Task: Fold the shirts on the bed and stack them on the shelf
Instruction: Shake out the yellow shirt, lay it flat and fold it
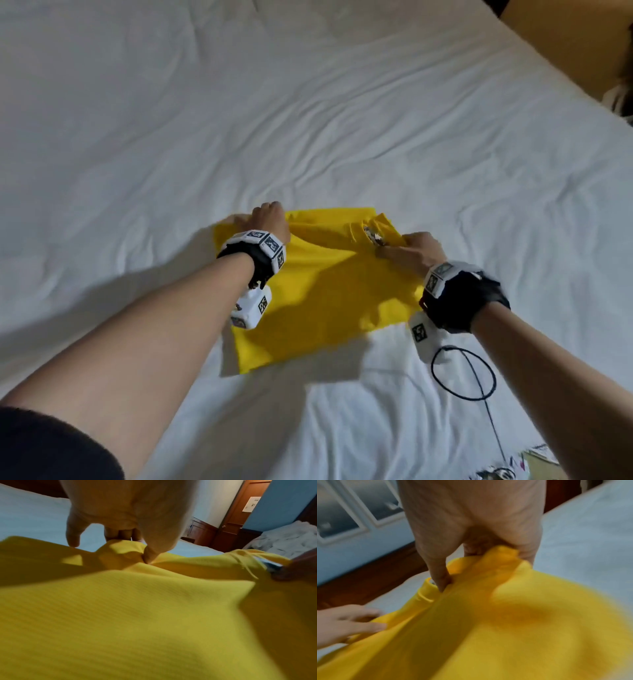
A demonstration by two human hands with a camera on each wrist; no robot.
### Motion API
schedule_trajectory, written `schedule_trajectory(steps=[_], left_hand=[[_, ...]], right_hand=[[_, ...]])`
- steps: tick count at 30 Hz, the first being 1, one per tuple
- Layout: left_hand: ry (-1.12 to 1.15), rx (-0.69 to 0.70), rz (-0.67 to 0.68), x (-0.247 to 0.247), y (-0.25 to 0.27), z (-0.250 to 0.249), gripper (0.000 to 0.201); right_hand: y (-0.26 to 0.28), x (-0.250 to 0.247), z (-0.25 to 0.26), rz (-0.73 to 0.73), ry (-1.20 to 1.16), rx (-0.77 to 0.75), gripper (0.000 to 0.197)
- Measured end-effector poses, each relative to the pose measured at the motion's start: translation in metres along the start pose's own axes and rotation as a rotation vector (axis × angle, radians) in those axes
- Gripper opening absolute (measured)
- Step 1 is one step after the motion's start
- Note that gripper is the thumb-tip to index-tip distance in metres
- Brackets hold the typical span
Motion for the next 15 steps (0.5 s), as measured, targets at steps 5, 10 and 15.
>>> schedule_trajectory(steps=[5,10,15], left_hand=[[0.000,-0.003,-0.017,-0.001,-0.008,0.025,0.039],[0.024,0.005,0.045,-0.004,-0.013,0.048,0.034],[0.034,0.002,0.068,-0.005,-0.008,0.055,0.045]], right_hand=[[0.008,-0.019,-0.031,-0.260,-0.108,0.135,0.049],[0.061,0.030,-0.072,-0.378,-0.673,0.450,0.056],[0.089,0.116,-0.054,-0.240,-1.151,0.498,0.025]])
Point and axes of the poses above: each hand's wrist, its own y-axis away from the middle knuckle, its own x-axis out of the palm, z = x × y, the point moved 1 cm from there along -y, towards the middle knuckle, and after that the axes turned 7 degrees about -x, right-handed, at the moved point
